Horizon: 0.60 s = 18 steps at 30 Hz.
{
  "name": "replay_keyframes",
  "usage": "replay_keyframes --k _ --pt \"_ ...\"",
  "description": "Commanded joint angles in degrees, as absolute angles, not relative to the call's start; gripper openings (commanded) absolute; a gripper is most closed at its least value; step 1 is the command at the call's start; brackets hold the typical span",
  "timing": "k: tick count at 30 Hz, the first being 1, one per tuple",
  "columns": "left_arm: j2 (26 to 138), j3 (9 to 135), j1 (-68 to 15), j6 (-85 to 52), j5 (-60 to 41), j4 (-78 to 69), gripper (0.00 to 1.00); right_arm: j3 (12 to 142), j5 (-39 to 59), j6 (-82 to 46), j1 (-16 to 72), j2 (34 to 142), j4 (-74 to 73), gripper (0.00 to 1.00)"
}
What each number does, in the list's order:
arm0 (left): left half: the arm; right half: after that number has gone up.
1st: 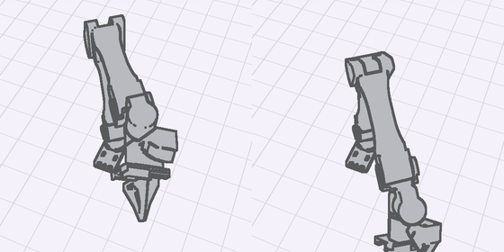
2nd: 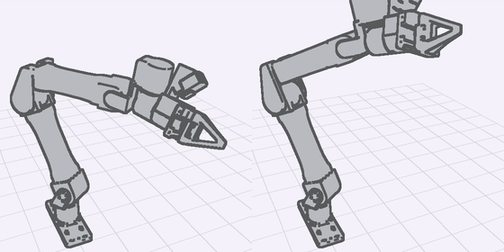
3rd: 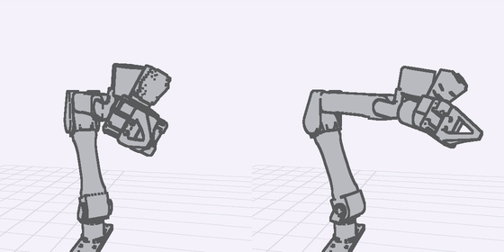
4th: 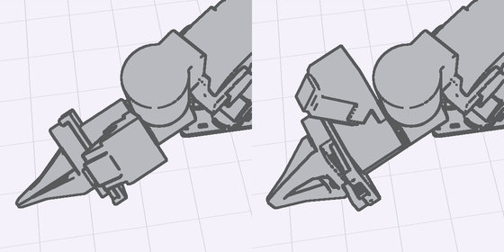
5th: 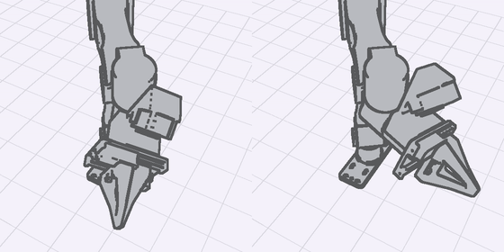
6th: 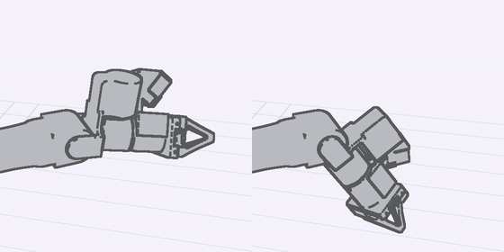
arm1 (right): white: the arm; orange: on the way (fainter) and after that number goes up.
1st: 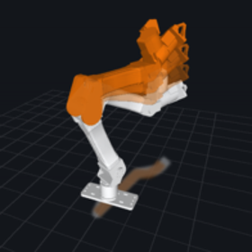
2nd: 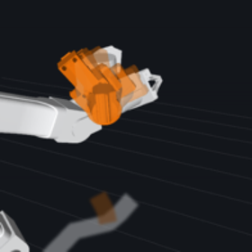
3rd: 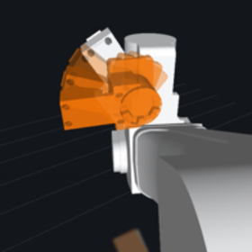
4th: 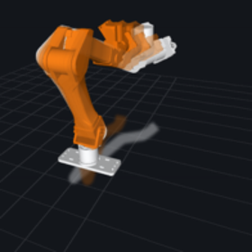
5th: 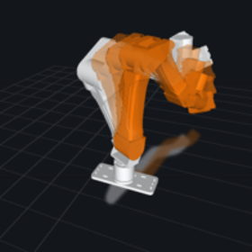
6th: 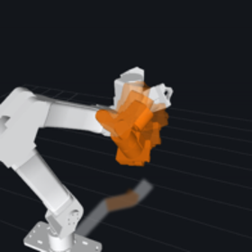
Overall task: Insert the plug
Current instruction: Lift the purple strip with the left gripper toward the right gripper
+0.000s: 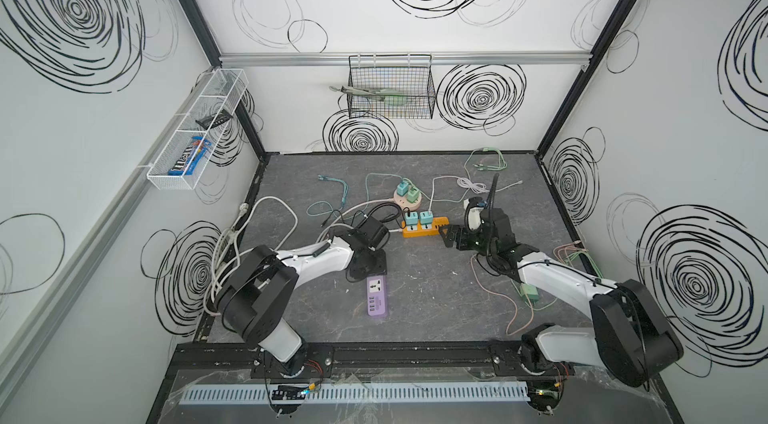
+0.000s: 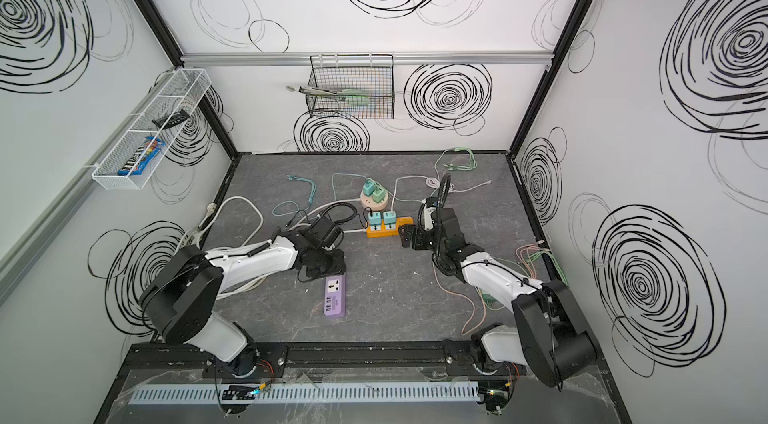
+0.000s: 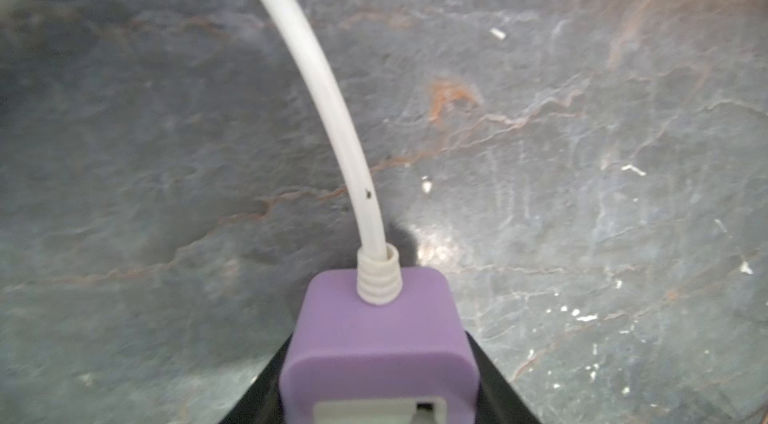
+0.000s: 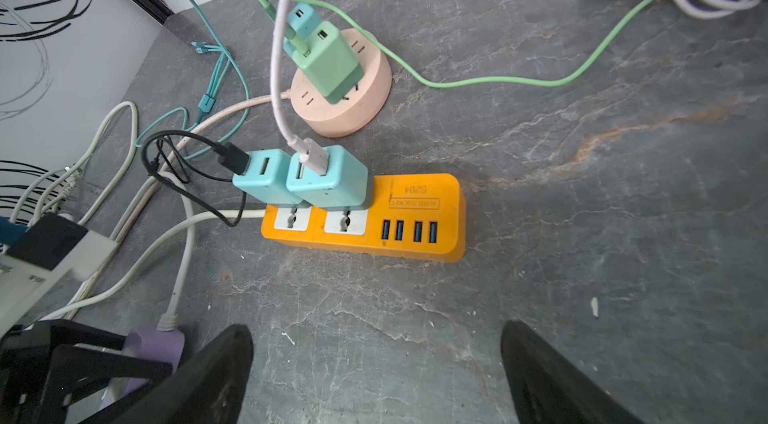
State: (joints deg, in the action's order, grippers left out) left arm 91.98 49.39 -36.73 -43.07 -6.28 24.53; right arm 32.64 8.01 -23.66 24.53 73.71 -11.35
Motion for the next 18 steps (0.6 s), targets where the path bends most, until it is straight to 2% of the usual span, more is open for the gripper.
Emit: replay_keyframes --k 1,10,18 --pt "95.0 53.4 -38.7 -42.4 -8.6 21.4 0.58 32.7 7.1 -21.8 25.0 70.7 -9.3 0.97" --pt "97.8 60.4 -41.6 -45.0 -11.9 18.6 0.68 31.6 9.0 -20.2 26.6 69.9 -6.9 0.97" --pt "88.5 53.1 -40.2 -47.2 -10.2 14.1 0.83 32.7 9.7 -18.0 31.9 73.0 -6.9 0.97"
